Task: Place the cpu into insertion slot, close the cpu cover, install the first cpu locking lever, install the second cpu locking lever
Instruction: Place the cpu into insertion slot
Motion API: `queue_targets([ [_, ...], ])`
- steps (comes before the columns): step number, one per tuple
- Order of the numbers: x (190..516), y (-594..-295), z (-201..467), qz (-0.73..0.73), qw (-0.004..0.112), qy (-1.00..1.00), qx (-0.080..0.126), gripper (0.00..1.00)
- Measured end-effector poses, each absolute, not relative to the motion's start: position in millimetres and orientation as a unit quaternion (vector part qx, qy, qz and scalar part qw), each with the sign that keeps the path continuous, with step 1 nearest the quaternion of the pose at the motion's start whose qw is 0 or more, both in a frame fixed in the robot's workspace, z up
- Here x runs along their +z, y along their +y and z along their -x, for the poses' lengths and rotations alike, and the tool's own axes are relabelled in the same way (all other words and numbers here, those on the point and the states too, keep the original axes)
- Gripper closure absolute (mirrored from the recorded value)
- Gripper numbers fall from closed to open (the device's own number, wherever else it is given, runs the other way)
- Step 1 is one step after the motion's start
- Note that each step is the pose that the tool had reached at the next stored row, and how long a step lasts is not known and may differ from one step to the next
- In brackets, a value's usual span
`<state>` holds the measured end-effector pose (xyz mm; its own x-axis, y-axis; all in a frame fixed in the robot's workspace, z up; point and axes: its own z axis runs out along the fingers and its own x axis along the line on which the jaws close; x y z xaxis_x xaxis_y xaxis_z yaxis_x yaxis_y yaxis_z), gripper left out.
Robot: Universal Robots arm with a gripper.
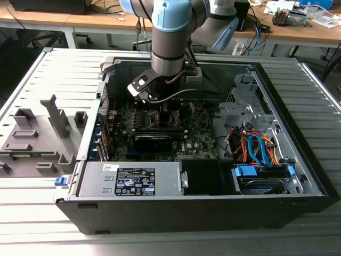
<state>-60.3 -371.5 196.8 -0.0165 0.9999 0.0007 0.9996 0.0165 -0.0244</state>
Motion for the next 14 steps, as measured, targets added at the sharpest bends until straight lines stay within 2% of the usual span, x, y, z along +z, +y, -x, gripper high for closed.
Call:
queue_targets([
  [14, 199.4, -371.6, 62.8, 0.702, 0.007, -0.712, 0.006, 0.45],
])
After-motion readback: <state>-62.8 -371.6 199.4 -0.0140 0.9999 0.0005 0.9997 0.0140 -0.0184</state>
